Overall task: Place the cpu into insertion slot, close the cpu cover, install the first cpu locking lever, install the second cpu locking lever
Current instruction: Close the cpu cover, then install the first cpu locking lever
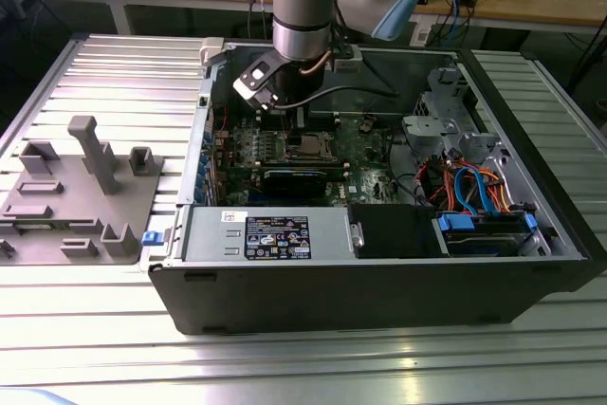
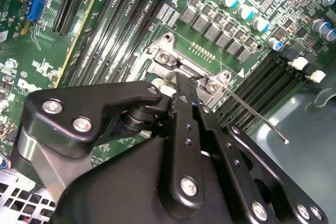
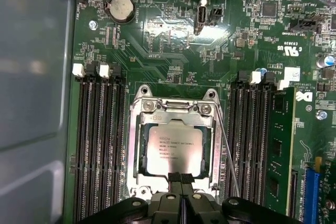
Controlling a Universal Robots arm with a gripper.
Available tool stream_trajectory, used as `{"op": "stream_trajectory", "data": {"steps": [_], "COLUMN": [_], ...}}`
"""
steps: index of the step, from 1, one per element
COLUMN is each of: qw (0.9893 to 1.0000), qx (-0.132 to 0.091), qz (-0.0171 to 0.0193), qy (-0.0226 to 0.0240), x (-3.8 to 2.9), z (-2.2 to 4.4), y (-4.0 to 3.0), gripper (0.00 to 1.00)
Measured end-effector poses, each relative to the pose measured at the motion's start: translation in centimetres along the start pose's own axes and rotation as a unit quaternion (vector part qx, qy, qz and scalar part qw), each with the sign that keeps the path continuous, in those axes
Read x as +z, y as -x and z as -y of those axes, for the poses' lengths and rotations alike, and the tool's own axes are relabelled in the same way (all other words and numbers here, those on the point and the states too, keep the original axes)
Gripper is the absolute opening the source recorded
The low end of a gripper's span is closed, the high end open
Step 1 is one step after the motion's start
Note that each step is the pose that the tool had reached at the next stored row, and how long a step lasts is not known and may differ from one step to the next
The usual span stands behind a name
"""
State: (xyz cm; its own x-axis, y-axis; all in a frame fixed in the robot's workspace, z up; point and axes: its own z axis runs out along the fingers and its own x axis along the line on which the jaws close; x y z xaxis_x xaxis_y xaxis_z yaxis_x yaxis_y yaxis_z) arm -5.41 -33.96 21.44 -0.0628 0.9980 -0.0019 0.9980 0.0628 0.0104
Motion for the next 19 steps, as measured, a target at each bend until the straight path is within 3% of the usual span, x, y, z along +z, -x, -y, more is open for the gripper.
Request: {"op": "stream_trajectory", "data": {"steps": [4, 7, 12, 19], "qw": [1.0, 1.0, 1.0, 1.0], "qx": [0.0, 0.0, 0.0, 0.0], "qz": [0.0001, 0.0001, 0.0001, 0.0009], "qy": [0.0004, 0.0004, 0.0004, 0.0004], "x": [-0.04, 0.01, 0.04, 0.04], "z": [-0.19, -1.36, -2.27, -2.6], "y": [-0.02, -0.01, -0.05, -0.05], "gripper": [0.11, 0.11, 0.11, 0.11]}}
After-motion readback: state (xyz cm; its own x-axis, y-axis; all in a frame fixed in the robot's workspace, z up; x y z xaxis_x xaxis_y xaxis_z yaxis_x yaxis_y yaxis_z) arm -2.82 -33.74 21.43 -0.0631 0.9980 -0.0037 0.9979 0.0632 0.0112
